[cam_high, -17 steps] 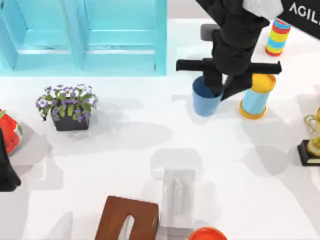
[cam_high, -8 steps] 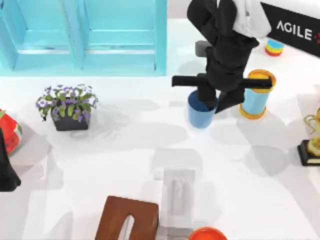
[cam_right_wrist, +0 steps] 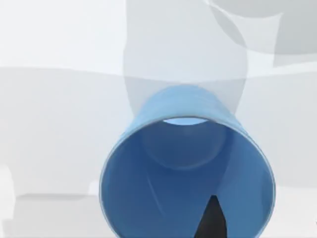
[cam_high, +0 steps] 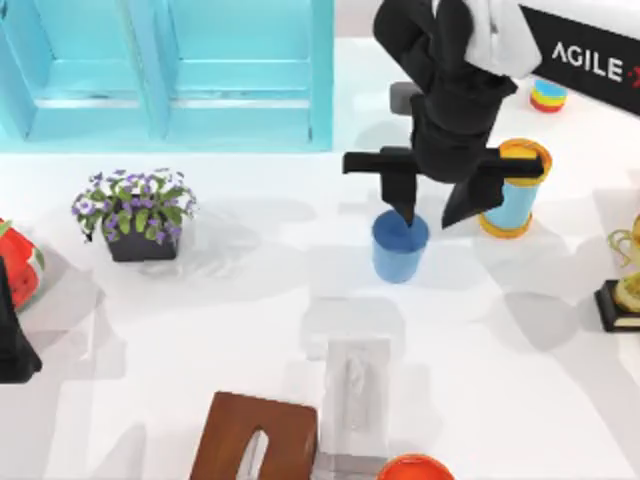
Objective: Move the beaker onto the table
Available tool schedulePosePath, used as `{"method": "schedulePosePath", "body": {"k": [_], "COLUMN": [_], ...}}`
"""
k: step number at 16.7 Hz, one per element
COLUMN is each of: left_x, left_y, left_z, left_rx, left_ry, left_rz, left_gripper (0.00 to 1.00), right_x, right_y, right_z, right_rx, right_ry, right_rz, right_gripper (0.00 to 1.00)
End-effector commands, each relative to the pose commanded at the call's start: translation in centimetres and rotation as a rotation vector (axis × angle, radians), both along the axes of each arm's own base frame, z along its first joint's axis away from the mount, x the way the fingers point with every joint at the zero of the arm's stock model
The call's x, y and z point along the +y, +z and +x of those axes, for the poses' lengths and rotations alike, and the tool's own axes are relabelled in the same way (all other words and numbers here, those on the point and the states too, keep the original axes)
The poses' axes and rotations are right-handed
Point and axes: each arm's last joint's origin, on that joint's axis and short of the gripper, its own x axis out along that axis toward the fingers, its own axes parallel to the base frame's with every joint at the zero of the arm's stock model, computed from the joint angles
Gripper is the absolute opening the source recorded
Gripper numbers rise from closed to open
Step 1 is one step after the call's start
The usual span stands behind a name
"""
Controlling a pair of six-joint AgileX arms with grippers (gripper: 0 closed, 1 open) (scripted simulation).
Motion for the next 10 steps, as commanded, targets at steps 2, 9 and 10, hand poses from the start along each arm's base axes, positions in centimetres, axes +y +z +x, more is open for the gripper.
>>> {"method": "schedulePosePath", "body": {"k": [2,9,10], "left_x": [0.00,0.00,0.00], "left_y": [0.00,0.00,0.00], "left_z": [0.00,0.00,0.00], "left_rx": [0.000,0.000,0.000], "left_ry": [0.000,0.000,0.000], "left_rz": [0.000,0.000,0.000], "left_gripper": [1.00,1.00,1.00], "right_x": [0.00,0.00,0.00], "right_y": [0.00,0.00,0.00], "right_z": [0.00,0.00,0.00], "right_rx": [0.000,0.000,0.000], "right_ry": [0.000,0.000,0.000], "right_rz": [0.000,0.000,0.000], "right_gripper": [0.83,1.00,1.00]}}
